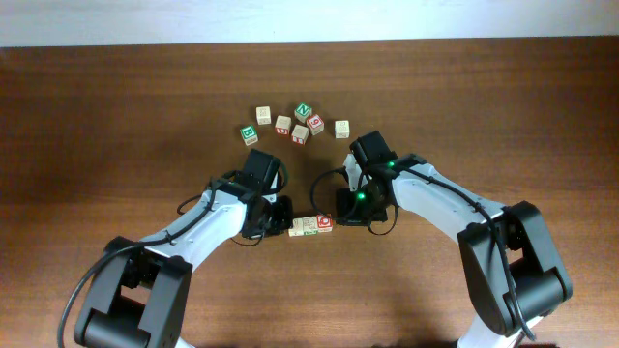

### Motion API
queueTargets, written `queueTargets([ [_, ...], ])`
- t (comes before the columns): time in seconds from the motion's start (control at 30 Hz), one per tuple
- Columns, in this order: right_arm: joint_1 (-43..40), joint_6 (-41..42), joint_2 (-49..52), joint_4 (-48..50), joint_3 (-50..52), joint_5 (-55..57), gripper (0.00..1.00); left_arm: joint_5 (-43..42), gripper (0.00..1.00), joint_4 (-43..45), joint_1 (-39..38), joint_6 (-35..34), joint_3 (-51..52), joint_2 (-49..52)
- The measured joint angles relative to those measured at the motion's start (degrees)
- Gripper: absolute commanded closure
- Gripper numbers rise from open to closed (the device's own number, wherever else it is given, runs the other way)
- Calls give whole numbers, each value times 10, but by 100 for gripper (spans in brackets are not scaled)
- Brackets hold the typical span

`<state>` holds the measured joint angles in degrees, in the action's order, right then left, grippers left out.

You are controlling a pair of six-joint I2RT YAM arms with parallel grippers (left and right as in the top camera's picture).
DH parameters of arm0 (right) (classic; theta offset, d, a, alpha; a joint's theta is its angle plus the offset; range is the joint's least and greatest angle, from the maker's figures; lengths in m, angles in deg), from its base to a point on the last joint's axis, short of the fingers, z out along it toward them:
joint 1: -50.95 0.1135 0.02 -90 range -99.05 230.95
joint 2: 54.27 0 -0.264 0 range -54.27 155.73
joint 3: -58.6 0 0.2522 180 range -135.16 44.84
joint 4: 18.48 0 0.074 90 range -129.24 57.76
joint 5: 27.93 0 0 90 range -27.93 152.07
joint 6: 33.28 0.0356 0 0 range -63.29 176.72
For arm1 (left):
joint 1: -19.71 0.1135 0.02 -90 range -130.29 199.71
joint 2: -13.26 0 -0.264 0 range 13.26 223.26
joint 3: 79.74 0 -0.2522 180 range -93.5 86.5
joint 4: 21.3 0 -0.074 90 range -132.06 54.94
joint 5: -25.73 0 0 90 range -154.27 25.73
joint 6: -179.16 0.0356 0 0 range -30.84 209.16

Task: Rotate 3 blocks

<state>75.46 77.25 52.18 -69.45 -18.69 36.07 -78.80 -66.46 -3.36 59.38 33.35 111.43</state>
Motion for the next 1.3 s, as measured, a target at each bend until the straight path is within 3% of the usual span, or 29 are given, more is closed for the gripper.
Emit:
queueTargets([
  [1.3,-33,-45,24,12,0,-100,96,-23,100,8,0,26,0,0],
])
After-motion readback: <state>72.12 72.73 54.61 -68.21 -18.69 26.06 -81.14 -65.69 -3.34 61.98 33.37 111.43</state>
